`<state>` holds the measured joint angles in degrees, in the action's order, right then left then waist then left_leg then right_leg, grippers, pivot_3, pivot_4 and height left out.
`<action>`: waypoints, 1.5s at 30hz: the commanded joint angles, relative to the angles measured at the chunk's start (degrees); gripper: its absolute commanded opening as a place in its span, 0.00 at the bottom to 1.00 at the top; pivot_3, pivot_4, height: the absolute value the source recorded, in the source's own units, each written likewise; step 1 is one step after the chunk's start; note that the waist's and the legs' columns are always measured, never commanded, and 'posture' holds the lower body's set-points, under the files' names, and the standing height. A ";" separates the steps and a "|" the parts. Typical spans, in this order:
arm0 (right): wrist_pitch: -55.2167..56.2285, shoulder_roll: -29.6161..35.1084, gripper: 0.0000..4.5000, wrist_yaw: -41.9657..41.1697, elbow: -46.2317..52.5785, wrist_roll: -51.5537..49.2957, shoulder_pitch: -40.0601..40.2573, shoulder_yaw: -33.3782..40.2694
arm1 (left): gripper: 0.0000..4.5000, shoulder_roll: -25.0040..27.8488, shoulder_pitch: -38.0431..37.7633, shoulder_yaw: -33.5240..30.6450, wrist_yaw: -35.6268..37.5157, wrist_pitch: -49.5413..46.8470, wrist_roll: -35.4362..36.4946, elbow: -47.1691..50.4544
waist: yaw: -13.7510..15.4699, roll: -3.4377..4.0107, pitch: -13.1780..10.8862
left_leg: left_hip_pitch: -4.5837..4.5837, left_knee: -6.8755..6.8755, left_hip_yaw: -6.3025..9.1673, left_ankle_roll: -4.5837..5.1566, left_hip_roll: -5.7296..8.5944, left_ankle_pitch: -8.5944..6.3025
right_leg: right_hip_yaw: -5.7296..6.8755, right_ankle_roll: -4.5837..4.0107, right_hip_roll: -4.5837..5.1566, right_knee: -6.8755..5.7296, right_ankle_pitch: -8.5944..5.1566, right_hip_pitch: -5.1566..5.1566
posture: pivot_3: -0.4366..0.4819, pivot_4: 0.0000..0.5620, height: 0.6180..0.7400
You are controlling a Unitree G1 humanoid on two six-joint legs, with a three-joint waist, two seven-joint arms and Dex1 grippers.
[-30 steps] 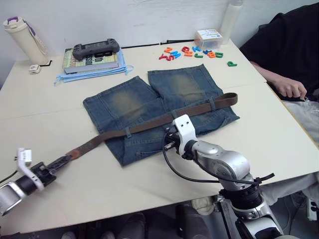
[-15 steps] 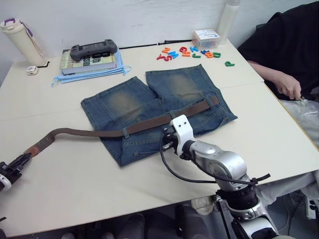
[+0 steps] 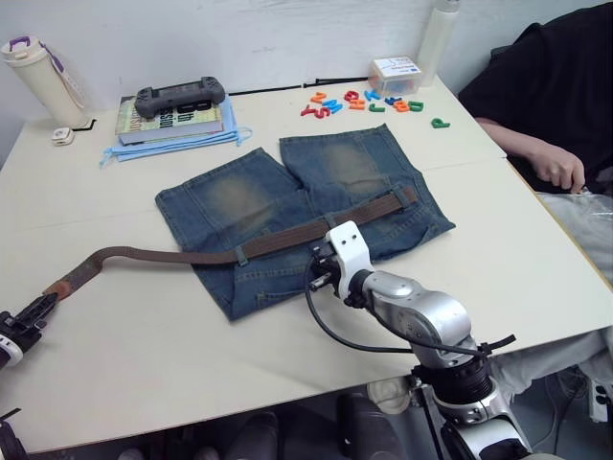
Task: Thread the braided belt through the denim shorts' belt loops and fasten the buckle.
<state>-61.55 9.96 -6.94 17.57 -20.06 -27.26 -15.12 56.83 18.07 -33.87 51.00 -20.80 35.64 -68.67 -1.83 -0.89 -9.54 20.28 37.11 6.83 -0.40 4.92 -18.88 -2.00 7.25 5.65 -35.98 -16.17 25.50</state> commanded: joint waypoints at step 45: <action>56.58 46.87 0.80 -20.12 -15.22 45.59 3.61 -8.37 | 0.73 -19.32 -13.20 44.72 -13.90 18.43 -38.69 84.45 | 1.72 0.07 -0.21 | 0.10 0.25 -1.07 0.46 -0.29 -0.42 | -0.13 0.10 -0.21 1.08 0.52 -0.06 | 0.48 0.27 0.93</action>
<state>-7.81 59.62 -30.07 8.24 19.93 -22.30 -22.43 37.16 2.96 9.32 38.60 -5.51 2.45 17.76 -0.11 -0.83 -9.76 20.39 37.38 5.75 0.05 4.63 -19.30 -2.12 7.34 5.44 -34.90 -15.64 25.44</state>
